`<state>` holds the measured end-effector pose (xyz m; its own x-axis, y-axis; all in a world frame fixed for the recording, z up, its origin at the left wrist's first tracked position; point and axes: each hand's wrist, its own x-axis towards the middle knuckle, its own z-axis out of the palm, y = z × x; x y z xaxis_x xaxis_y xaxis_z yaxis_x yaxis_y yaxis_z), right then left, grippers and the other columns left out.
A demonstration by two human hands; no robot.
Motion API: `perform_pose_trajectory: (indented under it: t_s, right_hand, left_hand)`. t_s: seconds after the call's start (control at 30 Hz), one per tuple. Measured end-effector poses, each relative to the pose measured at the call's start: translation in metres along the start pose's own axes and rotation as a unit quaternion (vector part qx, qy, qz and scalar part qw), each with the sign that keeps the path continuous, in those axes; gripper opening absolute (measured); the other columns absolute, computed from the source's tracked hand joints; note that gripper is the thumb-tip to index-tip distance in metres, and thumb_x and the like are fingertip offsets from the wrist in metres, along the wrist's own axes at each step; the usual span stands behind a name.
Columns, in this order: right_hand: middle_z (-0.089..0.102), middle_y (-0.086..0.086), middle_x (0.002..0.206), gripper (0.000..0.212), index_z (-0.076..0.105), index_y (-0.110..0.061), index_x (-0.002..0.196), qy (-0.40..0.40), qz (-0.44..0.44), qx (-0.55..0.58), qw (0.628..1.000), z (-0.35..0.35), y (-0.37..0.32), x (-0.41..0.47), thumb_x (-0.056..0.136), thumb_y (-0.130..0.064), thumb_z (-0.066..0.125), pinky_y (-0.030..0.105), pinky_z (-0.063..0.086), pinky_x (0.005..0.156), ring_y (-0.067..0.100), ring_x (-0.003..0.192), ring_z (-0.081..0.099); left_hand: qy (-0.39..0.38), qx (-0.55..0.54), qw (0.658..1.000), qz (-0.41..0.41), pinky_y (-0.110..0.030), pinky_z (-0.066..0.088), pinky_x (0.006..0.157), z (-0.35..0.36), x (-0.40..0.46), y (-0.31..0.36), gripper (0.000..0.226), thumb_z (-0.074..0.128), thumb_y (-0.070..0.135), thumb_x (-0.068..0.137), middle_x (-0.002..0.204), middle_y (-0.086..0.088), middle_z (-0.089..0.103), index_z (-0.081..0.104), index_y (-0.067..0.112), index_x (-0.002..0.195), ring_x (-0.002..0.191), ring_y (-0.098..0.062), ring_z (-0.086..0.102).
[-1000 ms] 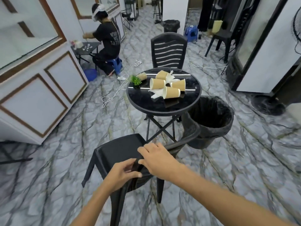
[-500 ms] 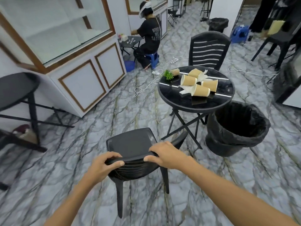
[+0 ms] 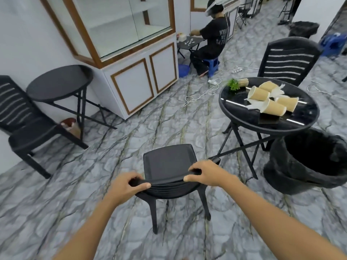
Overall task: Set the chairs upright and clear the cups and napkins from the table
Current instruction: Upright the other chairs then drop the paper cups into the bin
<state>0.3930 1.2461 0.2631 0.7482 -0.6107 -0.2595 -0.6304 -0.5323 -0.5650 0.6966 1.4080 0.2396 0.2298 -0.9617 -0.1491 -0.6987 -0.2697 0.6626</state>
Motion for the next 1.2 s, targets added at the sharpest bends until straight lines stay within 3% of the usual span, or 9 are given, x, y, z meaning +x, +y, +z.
perform_pose_trajectory:
  t_s: [0.13, 0.27, 0.4, 0.47, 0.6, 0.77, 0.93, 1.2]
  right_hand:
    - [0.069, -0.006, 0.091, 0.063, 0.071, -0.022, 0.100, 0.020, 0.021, 0.022, 0.999, -0.011, 0.021, -0.004, 0.073, -0.078, 0.063, 0.029, 0.048, 0.071, 0.010, 0.082, 0.061]
    - [0.069, 0.003, 0.085, 0.077, 0.071, -0.018, 0.093, 0.051, 0.021, 0.023, 0.998, -0.008, 0.034, 0.001, 0.065, -0.088, 0.059, 0.036, 0.050, 0.070, 0.019, 0.079, 0.062]
    - [0.065, -0.008, 0.079, 0.061, 0.071, -0.026, 0.091, 0.101, 0.003, 0.036, 0.994, 0.003, 0.042, 0.001, 0.070, -0.083, 0.063, 0.033, 0.049, 0.073, 0.008, 0.079, 0.058]
    - [0.067, -0.010, 0.081, 0.060, 0.073, -0.027, 0.094, 0.098, -0.002, 0.045, 0.994, -0.001, 0.046, 0.003, 0.068, -0.082, 0.066, 0.032, 0.050, 0.076, 0.005, 0.082, 0.059]
    - [0.068, -0.009, 0.086, 0.052, 0.071, -0.032, 0.086, 0.100, 0.024, 0.078, 0.992, -0.007, 0.058, 0.006, 0.061, -0.078, 0.075, 0.035, 0.052, 0.081, 0.005, 0.086, 0.060]
    - [0.064, 0.004, 0.081, 0.073, 0.070, -0.018, 0.083, 0.146, 0.015, 0.081, 0.986, 0.004, 0.062, 0.004, 0.056, -0.086, 0.066, 0.030, 0.043, 0.079, 0.011, 0.081, 0.052]
    - [0.064, -0.006, 0.085, 0.063, 0.070, -0.026, 0.085, 0.211, 0.000, 0.093, 0.973, 0.021, 0.073, -0.003, 0.059, -0.084, 0.068, 0.029, 0.044, 0.082, 0.013, 0.091, 0.054]
    - [0.057, -0.016, 0.075, 0.040, 0.059, -0.040, 0.078, 0.293, 0.008, 0.122, 0.948, 0.005, 0.090, -0.036, 0.063, -0.074, 0.074, 0.021, 0.042, 0.073, 0.008, 0.081, 0.052]
  left_hand:
    - [-0.007, 0.002, 1.000, 0.021, -0.042, 0.052, 0.074, 0.002, 0.002, -0.008, 0.053, 0.063, 0.080, 0.071, 0.082, 0.006, 0.069, 0.070, 0.028, 0.082, 0.079, -0.008, 0.063]
    - [0.009, -0.009, 1.000, 0.021, -0.035, 0.049, 0.074, 0.005, 0.004, -0.013, 0.049, 0.064, 0.078, 0.070, 0.084, 0.009, 0.069, 0.069, 0.031, 0.083, 0.082, -0.007, 0.062]
    - [0.026, -0.039, 0.998, 0.047, -0.035, 0.044, 0.067, 0.009, 0.000, -0.009, 0.044, 0.066, 0.072, 0.074, 0.079, 0.006, 0.068, 0.068, 0.028, 0.080, 0.079, -0.014, 0.061]
    - [0.036, -0.050, 0.997, 0.044, -0.032, 0.045, 0.068, 0.010, 0.000, -0.007, 0.045, 0.066, 0.071, 0.070, 0.084, 0.005, 0.068, 0.069, 0.027, 0.079, 0.082, -0.015, 0.060]
    - [0.058, -0.044, 0.997, 0.031, -0.022, 0.042, 0.077, 0.013, 0.001, -0.010, 0.042, 0.065, 0.074, 0.064, 0.102, 0.025, 0.064, 0.069, 0.034, 0.080, 0.094, -0.004, 0.056]
    - [0.080, -0.047, 0.995, 0.024, -0.020, 0.039, 0.080, 0.020, 0.002, -0.023, 0.051, 0.063, 0.084, 0.061, 0.094, 0.018, 0.068, 0.071, 0.039, 0.083, 0.096, -0.004, 0.056]
    - [0.093, -0.048, 0.994, 0.036, -0.008, 0.036, 0.084, 0.027, 0.005, -0.022, 0.037, 0.068, 0.073, 0.066, 0.107, 0.022, 0.065, 0.070, 0.041, 0.085, 0.102, -0.007, 0.056]
    - [0.076, -0.043, 0.990, 0.107, -0.021, 0.042, 0.083, 0.031, 0.044, 0.015, 0.031, 0.068, 0.071, 0.070, 0.094, 0.015, 0.069, 0.070, 0.042, 0.081, 0.096, -0.010, 0.059]
